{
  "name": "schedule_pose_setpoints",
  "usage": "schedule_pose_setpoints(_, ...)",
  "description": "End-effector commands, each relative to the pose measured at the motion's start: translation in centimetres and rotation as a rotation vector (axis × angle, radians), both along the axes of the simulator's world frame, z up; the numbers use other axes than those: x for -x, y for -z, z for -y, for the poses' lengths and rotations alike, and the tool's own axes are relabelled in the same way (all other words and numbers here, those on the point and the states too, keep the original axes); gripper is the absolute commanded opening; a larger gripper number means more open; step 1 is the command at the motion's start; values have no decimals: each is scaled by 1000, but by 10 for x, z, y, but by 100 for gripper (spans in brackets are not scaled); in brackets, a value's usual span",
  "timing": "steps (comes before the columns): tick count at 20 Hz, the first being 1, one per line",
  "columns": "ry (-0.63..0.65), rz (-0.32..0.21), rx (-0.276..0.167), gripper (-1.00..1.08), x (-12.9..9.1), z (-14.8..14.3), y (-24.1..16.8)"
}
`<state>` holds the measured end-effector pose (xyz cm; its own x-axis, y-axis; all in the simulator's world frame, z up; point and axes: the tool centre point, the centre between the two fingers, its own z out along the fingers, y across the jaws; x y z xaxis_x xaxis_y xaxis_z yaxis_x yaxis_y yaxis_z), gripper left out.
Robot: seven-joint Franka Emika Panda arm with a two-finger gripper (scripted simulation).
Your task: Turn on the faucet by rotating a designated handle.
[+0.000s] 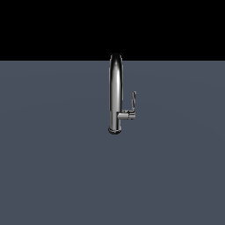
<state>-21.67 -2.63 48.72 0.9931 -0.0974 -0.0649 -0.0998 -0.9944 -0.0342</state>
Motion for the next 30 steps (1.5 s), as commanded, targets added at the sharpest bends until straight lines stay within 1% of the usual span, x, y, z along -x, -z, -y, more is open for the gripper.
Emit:
schedule_pose_setpoints(1,29,-27,-29,-100,-11,1,3)
schedule_pose_setpoints(16,248,-235,-252,-100,-92,13,35)
schedule_pose_setpoints(30,468,-445,-484,-100,-162,32,86)
